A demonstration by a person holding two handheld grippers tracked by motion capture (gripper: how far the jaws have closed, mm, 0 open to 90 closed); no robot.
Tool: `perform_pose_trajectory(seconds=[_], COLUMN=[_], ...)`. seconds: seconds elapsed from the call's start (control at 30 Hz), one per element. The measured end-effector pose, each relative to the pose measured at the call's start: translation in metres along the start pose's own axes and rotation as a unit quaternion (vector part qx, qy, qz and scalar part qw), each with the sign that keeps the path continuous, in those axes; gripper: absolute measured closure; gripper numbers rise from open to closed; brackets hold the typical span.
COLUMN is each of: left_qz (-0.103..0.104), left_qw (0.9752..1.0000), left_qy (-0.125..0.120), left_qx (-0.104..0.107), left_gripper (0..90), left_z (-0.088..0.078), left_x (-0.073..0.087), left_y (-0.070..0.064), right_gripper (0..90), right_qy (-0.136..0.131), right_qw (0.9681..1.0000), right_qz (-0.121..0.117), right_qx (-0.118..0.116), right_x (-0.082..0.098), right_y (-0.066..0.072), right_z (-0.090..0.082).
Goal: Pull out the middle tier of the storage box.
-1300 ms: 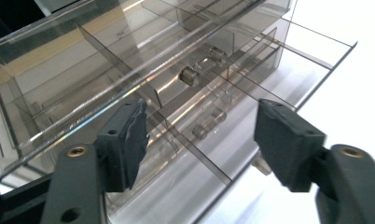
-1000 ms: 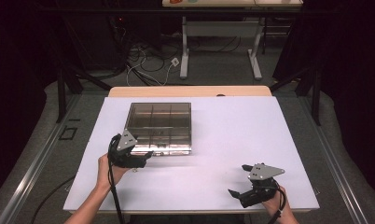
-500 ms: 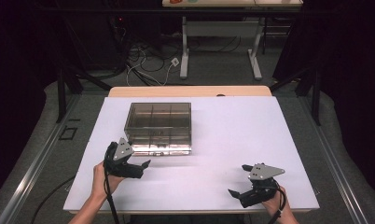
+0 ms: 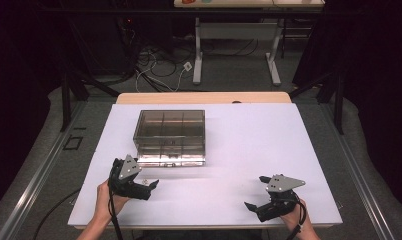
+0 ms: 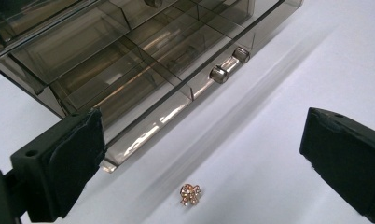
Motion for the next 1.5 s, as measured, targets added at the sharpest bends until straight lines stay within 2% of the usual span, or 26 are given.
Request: perform_pose_trajectory(seconds=[0.13,0.4,0.7,1.0,1.4,1.5], left_qz=[-0.007,-0.003,0.002,0.0,0.008,0.002], left_qw=[1.0,0.9999,0.9998,0.9998,0.9997,0.9998], left_qy=[0.002,0.008,0.014,0.014,0.018,0.012], left_qx=[0.005,0.009,0.014,0.013,0.013,0.016], left_gripper=[0.1,0.1,0.2,0.2,0.1,0.1], left_z=[0.0004,0.0014,0.0029,0.0022,0.0024,0.002], left_x=[0.0041,0.0084,0.01,0.0101,0.0102,0.0104], left_y=[-0.0007,-0.0027,-0.0031,-0.0018,-0.0016,-0.002], right_gripper=[1.0,1.0,0.9,0.9,1.0,0.9], right_qy=[-0.003,-0.004,-0.007,-0.003,-0.005,-0.005], right_qw=[1.0,0.9999,1.0,1.0,0.9999,1.0], right_qz=[0.002,0.003,-0.001,-0.001,0.0,0.0], right_qx=[0.004,0.011,0.005,0.007,0.009,0.007], right_x=[0.0008,0.0025,0.0017,0.0017,0.0014,0.0014], right_y=[0.0001,0.0007,0.0006,0.0012,0.0012,0.0014], right_z=[-0.0018,-0.0045,-0.0039,-0.0041,-0.0035,-0.0032])
Point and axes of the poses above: each handheld gripper's, and its own axes: z roughly forward along the jaws, x roughly out of its underside, y roughly to its left, the point moved 3 cm from there along z, roughly forward along the jaws, and after that the axes turned 1 degree about y, right-handed, at the moved point
